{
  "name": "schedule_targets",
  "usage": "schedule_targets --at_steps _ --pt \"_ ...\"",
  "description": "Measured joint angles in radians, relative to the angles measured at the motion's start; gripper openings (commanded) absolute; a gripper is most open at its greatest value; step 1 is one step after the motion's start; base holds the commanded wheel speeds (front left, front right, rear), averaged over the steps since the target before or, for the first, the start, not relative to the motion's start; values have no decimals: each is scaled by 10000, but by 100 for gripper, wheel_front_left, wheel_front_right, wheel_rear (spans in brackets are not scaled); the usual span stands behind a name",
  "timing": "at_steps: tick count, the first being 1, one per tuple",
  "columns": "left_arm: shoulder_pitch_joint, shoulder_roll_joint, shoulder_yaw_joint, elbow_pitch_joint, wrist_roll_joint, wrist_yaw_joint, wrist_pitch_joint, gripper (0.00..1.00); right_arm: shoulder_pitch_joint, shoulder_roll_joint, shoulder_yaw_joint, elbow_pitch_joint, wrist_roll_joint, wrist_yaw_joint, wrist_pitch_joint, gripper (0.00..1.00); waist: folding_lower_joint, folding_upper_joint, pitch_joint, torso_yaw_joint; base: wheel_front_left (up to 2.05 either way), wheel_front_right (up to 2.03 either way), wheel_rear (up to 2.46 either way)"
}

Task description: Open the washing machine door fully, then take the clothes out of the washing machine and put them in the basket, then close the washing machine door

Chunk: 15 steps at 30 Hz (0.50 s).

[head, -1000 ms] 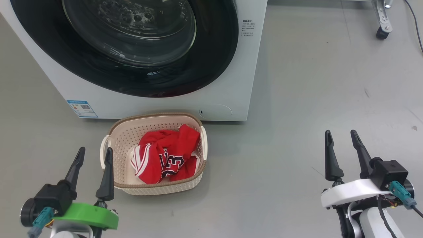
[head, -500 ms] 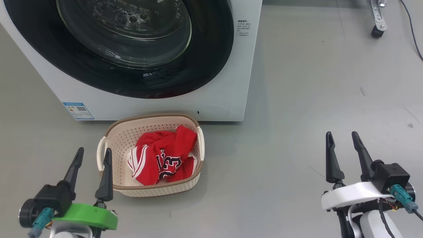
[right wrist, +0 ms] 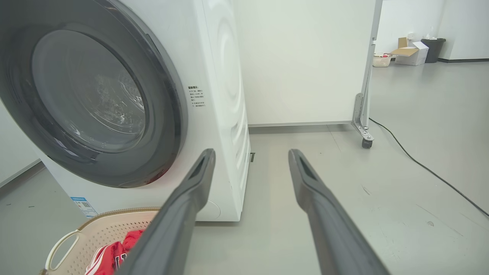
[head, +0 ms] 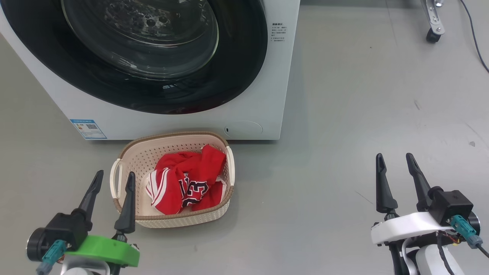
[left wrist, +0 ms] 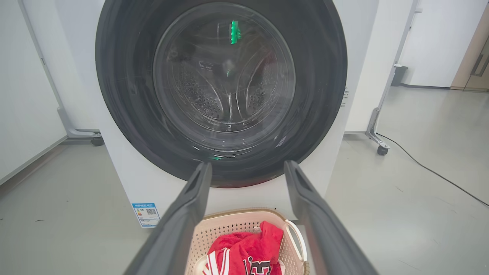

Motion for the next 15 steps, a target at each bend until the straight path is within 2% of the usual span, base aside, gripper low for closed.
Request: schedule_targets --at_steps 15 --pt "12 -12 82 79 -186 0 0 100 47 27 -17 -17 -12 13 0 100 0 0 8 -18 0 0 0"
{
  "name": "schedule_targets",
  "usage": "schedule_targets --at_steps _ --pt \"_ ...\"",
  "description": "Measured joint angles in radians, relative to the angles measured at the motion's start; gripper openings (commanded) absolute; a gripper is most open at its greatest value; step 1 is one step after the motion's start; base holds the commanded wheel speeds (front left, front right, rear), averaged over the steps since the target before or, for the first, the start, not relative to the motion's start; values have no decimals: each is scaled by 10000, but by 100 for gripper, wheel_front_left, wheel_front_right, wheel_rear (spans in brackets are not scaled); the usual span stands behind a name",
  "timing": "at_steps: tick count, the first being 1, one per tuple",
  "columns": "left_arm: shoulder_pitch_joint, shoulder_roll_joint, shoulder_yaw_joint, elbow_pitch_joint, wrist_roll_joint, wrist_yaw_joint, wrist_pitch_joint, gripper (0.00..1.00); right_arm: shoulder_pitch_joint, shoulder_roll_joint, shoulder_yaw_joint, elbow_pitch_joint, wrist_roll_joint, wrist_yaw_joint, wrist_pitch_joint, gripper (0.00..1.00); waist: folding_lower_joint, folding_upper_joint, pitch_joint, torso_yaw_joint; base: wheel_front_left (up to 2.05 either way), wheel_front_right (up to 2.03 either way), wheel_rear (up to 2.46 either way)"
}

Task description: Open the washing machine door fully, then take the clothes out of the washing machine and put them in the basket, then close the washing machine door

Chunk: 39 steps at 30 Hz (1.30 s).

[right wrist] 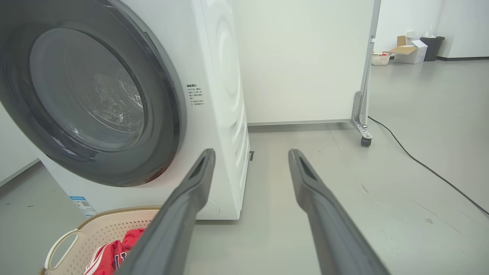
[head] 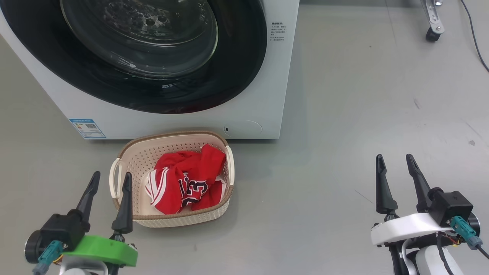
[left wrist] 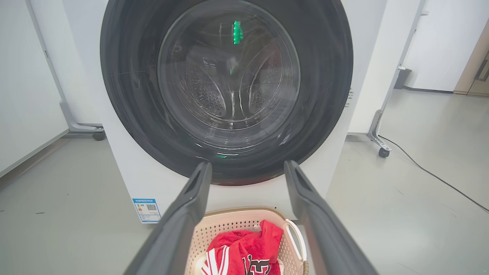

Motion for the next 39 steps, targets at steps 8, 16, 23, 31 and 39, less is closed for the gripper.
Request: schedule_targets --at_steps 8,16,23,31,39 --pt "0 -19 67 -63 -84 0 0 100 4 21 -12 -33 -13 2 0 100 0 0 63 26 0 0 0" --pt "81 -186 -38 403 -84 0 4 0 179 146 25 481 -33 0 4 0 0 0 91 35 0 0 0" --pt "201 -276 -123 506 -481 0 15 0 356 196 63 579 359 8 4 0 0 0 60 20 0 0 0" --pt "219 -282 -96 431 -1850 0 280 0 360 198 0 539 1722 119 211 0 0 0 -75 -9 0 0 0" --pt "221 -288 -2 428 -2813 0 539 0 358 199 -186 539 2826 180 462 0 0 0 -166 -27 0 0 0"
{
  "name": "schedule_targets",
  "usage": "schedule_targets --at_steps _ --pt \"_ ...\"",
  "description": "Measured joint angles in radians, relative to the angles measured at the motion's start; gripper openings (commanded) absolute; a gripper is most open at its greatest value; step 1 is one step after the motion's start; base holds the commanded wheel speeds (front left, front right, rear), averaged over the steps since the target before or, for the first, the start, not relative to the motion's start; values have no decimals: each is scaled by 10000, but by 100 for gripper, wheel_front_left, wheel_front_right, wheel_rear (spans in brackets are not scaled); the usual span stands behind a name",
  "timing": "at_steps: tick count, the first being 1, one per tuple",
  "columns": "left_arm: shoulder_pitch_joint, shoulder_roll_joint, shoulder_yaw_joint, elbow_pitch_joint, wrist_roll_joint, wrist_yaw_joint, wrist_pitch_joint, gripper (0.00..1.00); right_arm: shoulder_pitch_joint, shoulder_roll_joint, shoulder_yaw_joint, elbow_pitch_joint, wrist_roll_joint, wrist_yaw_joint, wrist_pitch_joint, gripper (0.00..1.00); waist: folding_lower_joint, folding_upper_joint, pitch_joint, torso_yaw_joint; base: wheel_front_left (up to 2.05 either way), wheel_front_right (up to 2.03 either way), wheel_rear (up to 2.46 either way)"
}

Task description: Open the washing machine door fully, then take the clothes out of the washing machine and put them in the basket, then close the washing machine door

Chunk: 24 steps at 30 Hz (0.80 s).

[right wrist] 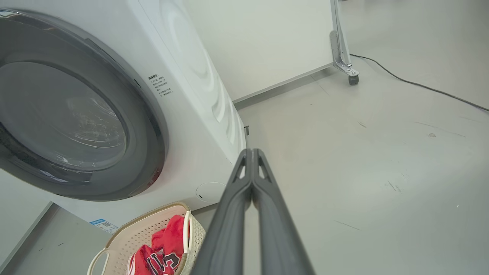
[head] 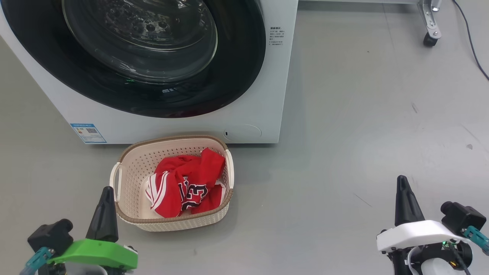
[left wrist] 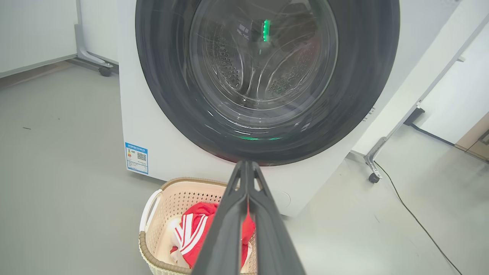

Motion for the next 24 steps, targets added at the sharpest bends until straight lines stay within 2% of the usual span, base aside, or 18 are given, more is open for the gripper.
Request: schedule_targets --at_steps 24 --pt "-1 27 247 21 -2982 0 788 0 -59 -153 -416 151 3078 178 775 0 0 1 -263 -62 0 0 0"
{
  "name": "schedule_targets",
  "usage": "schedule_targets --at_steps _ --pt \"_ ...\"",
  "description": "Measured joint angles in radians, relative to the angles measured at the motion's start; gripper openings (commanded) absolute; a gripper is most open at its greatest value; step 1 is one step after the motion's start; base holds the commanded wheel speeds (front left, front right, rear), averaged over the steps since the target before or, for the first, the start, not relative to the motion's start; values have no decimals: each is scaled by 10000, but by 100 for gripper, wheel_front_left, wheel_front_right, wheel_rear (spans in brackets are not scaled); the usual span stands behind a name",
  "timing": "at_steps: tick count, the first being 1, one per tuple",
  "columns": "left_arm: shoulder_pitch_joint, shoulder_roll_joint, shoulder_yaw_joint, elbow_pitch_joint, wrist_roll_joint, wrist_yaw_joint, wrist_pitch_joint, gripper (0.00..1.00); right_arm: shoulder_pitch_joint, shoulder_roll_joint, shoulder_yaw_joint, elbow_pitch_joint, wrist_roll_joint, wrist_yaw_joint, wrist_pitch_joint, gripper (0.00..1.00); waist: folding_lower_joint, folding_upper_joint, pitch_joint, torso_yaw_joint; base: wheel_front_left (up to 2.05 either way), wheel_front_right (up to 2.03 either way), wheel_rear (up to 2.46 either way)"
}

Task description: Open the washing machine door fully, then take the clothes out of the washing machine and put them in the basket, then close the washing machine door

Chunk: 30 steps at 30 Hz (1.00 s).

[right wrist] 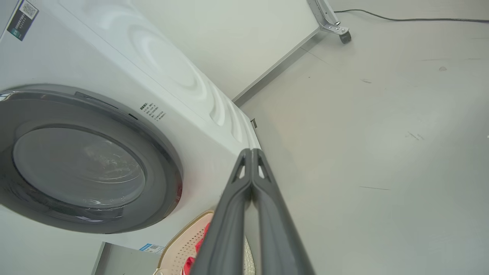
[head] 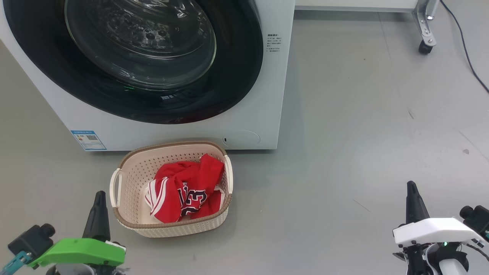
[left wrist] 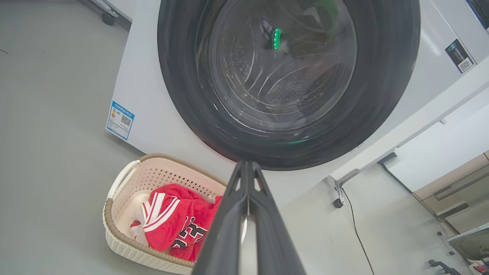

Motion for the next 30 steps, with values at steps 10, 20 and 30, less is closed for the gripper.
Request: schedule_targets --at_steps 10,20,30 --pt "-9 35 82 58 -1275 0 286 0 -158 -61 -161 134 1323 119 288 0 0 -1 -116 -27 0 0 0" --pt "-19 82 151 132 -2541 0 616 0 -213 -100 -336 257 2656 265 589 0 0 0 -233 -55 0 0 0" --pt "-30 111 261 186 -3800 0 924 0 -372 -161 -489 401 3985 378 895 0 0 0 -349 -82 0 0 0"
